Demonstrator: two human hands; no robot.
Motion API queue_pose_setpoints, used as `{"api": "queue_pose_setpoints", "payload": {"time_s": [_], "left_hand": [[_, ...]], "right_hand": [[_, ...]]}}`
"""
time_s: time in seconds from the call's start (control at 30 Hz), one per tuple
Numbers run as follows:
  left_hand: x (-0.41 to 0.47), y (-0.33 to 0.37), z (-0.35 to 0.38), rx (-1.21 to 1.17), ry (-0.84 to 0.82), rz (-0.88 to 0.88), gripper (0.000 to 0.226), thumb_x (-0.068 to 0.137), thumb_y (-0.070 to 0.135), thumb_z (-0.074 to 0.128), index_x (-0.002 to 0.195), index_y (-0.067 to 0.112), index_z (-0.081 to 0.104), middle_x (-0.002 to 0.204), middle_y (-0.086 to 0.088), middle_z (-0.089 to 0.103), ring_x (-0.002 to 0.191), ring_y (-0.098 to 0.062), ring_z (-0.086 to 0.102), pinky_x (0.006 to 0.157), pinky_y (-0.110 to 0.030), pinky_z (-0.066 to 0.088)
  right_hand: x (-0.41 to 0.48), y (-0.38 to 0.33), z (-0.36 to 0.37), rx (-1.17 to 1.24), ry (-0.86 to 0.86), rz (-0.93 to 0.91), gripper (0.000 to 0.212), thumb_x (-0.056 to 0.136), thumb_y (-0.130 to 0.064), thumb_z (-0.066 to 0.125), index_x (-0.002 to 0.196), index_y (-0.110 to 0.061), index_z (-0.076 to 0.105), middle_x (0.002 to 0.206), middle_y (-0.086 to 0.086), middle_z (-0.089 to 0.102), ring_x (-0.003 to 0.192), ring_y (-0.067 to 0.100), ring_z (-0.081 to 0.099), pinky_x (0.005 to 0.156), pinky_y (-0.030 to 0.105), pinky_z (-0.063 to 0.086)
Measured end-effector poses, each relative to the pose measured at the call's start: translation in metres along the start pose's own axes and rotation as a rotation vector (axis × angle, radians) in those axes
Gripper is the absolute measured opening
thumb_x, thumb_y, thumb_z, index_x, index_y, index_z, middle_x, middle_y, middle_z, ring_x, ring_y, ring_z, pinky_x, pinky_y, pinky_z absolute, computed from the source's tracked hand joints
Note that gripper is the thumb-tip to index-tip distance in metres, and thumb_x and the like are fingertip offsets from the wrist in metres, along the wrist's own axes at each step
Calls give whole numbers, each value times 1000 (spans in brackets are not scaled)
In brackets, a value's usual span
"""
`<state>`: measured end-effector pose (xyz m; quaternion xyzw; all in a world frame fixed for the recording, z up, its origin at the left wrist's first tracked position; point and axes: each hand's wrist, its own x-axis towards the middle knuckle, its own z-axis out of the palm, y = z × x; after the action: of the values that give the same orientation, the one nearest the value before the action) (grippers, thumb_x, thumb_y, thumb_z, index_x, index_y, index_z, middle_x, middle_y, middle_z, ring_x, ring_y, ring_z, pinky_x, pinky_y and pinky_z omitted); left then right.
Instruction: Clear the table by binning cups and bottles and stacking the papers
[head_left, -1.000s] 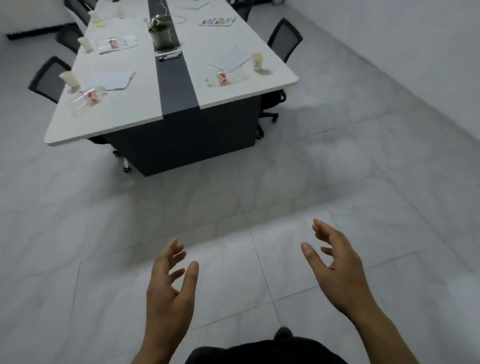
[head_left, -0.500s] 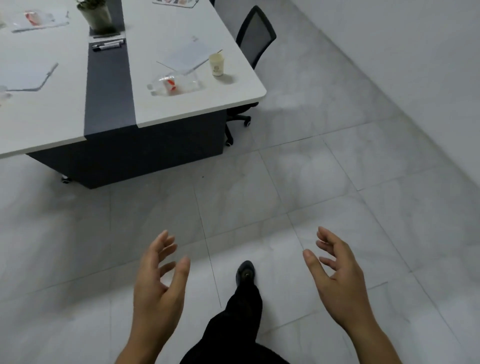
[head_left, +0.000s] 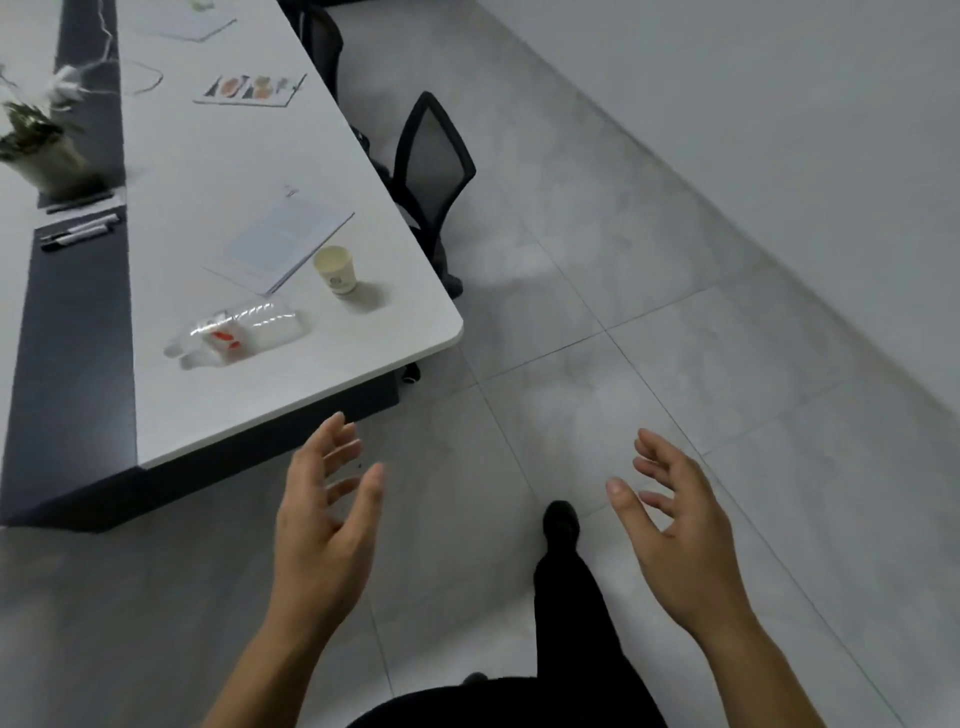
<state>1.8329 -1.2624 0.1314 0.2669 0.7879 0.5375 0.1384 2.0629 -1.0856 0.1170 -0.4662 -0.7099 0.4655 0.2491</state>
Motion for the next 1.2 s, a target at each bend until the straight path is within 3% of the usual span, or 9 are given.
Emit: {"api": "queue_pose_setpoints", "payload": {"time_s": [0.2, 0.3, 0.43, 0.6, 0.77, 0.9, 1.1, 1.2], "left_hand": [[80, -29, 60, -50, 186, -290, 47, 93, 9, 62, 131, 32, 47, 126, 5, 59, 116, -11, 59, 86, -26, 50], [105, -23, 68, -110, 337, -409, 45, 91, 4, 63, 123, 34, 52, 120, 4, 62, 114, -19, 61, 84, -23, 46], [142, -13, 68, -147, 559, -500, 44, 92, 5, 61, 121, 37, 51, 119, 4, 63, 113, -13, 61, 81, -21, 48], [169, -20, 62, -164, 714, -595, 43, 92, 10, 62, 124, 38, 52, 121, 5, 63, 114, -7, 61, 86, -24, 48], [214, -77, 35, -150, 690, -706, 44, 94, 11, 61, 133, 30, 49, 125, 7, 61, 116, -5, 58, 85, -19, 45], [271, -133, 7, -164, 680, -857, 53, 95, 19, 62, 143, 23, 41, 132, 6, 53, 120, -7, 54, 92, -25, 47], [379, -205, -25, -160, 678, -1001, 95, 87, 48, 67, 156, 20, 8, 154, -4, 21, 130, -15, 44, 105, -42, 44], [427, -237, -35, -293, 753, -1089, 121, 72, 65, 73, 155, 27, -7, 158, -7, 7, 132, -15, 37, 107, -41, 38]], "right_hand": [[162, 23, 43, -70, -281, 18, 55, 90, -35, 65, 141, -34, 44, 133, -15, 50, 121, -2, 51, 101, 34, 50], [235, -2, 64, -93, -435, -37, 55, 90, -35, 67, 140, -34, 46, 127, -20, 51, 118, -4, 52, 99, 31, 50], [318, -43, 110, -118, -644, -142, 52, 91, -34, 66, 138, -39, 45, 127, -23, 52, 118, -8, 50, 96, 23, 47], [367, -75, 179, -134, -814, -169, 53, 91, -36, 66, 140, -38, 46, 128, -23, 52, 116, -7, 51, 95, 24, 47], [393, -86, 258, -213, -853, -128, 55, 91, -37, 67, 140, -42, 42, 133, -18, 49, 116, 1, 54, 90, 22, 48], [408, -101, 321, -293, -832, -105, 72, 90, -37, 69, 150, -35, 30, 139, -23, 36, 121, 0, 50, 98, 29, 49], [422, -110, 415, -394, -793, -86, 102, 81, -45, 75, 156, -37, 5, 154, -15, 18, 132, 4, 40, 106, 32, 42], [425, -109, 455, -414, -759, -93, 115, 76, -49, 79, 155, -38, -4, 159, -16, 5, 145, 13, 27, 113, 34, 34]]}}
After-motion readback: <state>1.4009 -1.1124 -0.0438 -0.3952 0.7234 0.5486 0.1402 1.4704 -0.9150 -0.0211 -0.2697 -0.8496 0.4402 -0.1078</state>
